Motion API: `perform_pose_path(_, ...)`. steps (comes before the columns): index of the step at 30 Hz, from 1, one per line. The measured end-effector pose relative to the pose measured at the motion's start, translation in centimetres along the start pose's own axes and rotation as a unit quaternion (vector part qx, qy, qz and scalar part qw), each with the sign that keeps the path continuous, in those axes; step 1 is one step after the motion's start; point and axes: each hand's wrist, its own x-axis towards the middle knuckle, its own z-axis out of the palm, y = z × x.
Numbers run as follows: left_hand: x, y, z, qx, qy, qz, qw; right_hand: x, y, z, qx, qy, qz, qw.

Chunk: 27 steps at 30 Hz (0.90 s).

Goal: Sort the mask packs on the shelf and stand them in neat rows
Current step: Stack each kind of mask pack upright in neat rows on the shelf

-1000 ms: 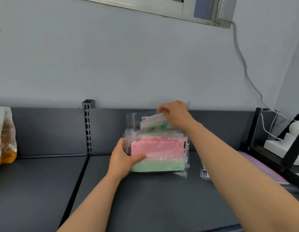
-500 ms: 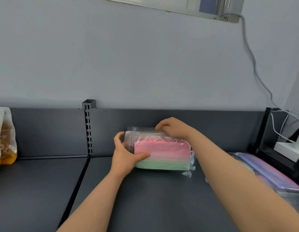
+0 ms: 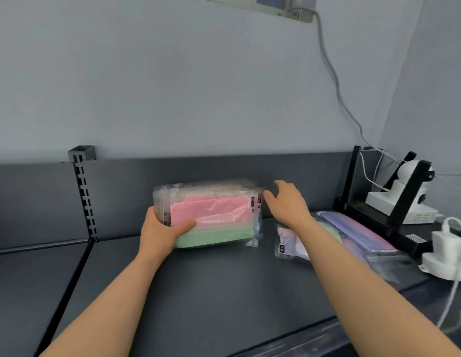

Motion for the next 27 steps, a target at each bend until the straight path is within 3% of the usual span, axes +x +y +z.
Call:
perform_pose_path(3,-0.5,0.3,0.8,0.004,0.005,0.003,1.000,-0.7,5.5,-0.3,-0.148,-0.077,0.125,0.978)
perform_pose_path(5,-0.7,0.4,1.1,0.005,0.008,0.003,1.000,-1.4,8.4,0.0,-0.220,-0.166,0.125,0.953)
perform_pose_path(7,-0.8,0.4,1.4,0.004,0.014,0.002,1.000,-1.8,9.6,0.5,-0.195,-0.201,0.120,0.952)
perform_pose_path(10,-0.9,0.4,1.6,0.006,0.024,0.001,1.000,-2.2,9.7,0.8,-0.157,-0.112,0.128,0.973)
perform_pose_path(15,-1.1,0.3,1.7,0.012,0.030,-0.005,0.999,-3.0,10.7,0.4,-0.134,-0.127,0.179,0.967)
perform_pose_path(18,-1.1,0.3,1.7,0.012,0.032,-0.006,0.999,-3.2,10.5,0.1,-0.090,-0.059,0.171,0.979)
perform_pose_path(23,-1.3,0.3,1.7,0.013,0.025,-0.005,1.000,-2.8,9.5,-1.2,0.122,0.035,0.186,0.974)
perform_pose_path(27,-1.3,0.4,1.6,0.003,0.020,-0.001,1.000,-2.8,6.8,-3.4,0.236,0.104,0.099,0.961)
